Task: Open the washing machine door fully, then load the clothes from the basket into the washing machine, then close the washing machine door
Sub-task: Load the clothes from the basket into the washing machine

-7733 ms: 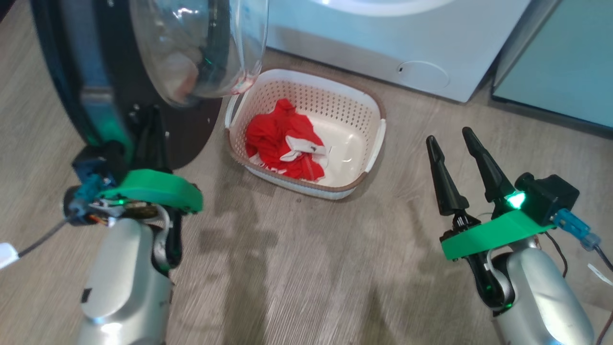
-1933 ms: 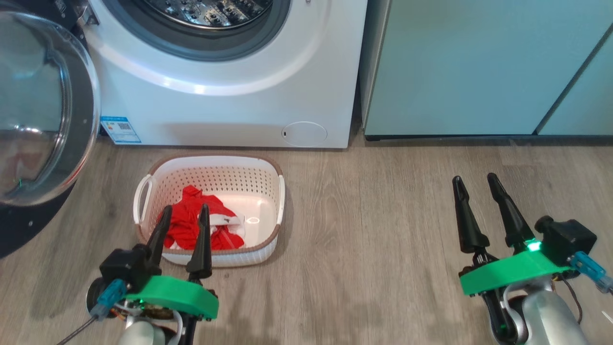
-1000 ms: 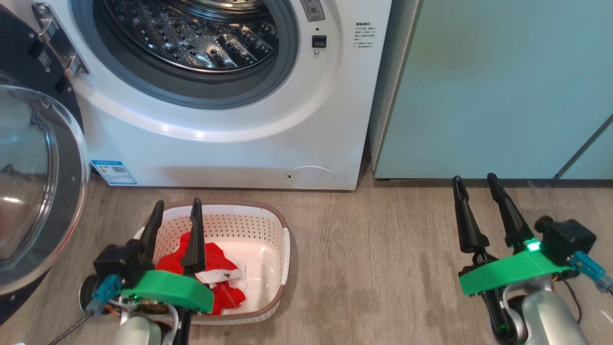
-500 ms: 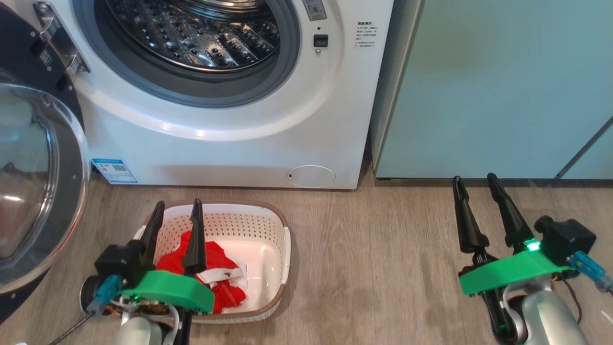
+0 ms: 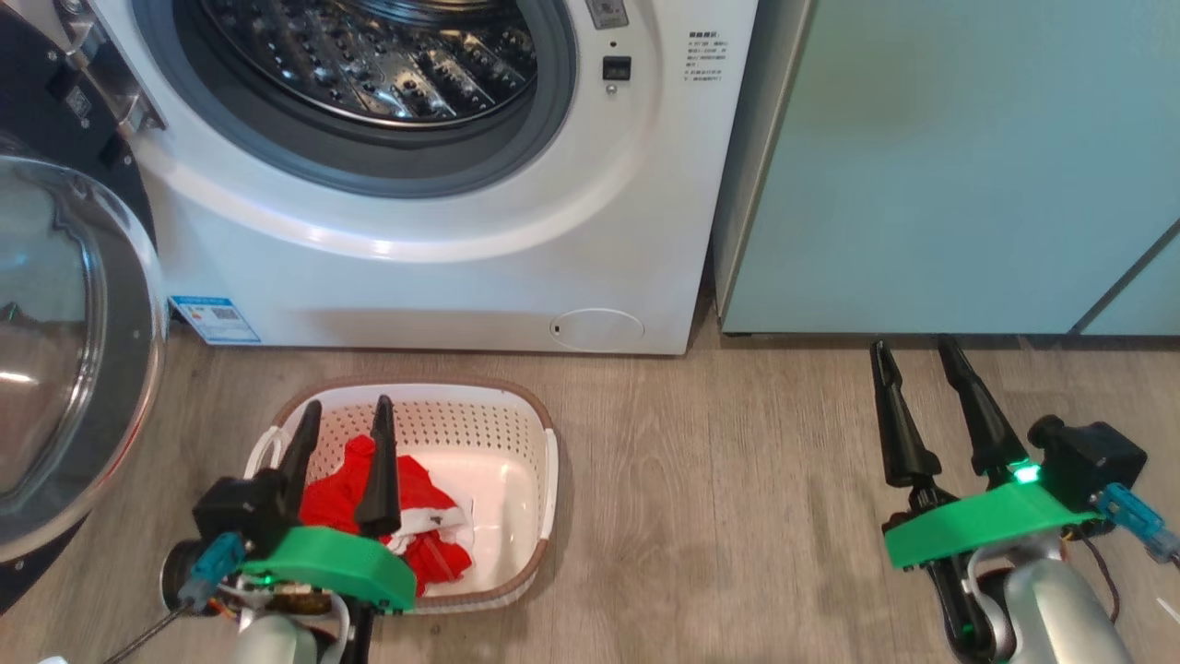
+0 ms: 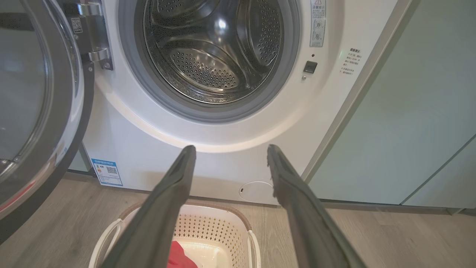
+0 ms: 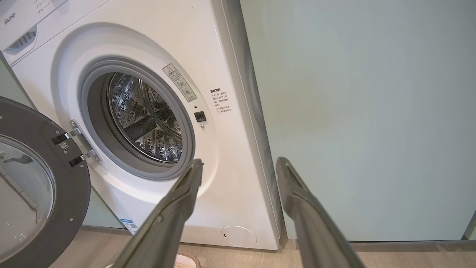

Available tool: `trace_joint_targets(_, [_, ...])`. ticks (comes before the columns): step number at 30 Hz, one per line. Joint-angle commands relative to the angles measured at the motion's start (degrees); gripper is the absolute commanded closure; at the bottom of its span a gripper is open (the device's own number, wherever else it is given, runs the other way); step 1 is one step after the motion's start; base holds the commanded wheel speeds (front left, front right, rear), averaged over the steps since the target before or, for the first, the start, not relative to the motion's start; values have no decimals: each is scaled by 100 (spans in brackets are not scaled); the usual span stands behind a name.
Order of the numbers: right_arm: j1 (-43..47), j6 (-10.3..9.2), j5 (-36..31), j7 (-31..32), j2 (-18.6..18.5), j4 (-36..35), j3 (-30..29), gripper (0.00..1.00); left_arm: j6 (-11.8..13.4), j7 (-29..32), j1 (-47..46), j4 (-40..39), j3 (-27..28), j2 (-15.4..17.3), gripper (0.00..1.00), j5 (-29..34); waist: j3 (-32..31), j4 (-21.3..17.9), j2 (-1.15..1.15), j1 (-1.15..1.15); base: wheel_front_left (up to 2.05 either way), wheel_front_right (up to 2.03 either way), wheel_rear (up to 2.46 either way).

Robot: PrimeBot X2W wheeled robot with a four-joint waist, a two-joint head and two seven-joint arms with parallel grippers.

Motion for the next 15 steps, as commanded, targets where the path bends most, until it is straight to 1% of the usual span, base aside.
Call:
trace_joint_targets(1, [-169, 0, -50, -54, -3, -202, 143, 0, 31, -28, -219, -107, 132, 59, 0, -17, 55, -6, 0, 0, 0, 0, 0])
trace_joint_targets(9, [-292, 0, -38, -54, -27, -287, 162, 0, 24, -28, -483, 371, 96, 59, 0, 10, 625, -51, 0, 0, 0, 0, 0])
trace_joint_targets(15, [-471, 0, -6, -54, -37, -345, 215, 0, 112, -28, -838, 1286, 237, 59, 0, 286, 1139, -165, 0, 0, 0, 0, 0])
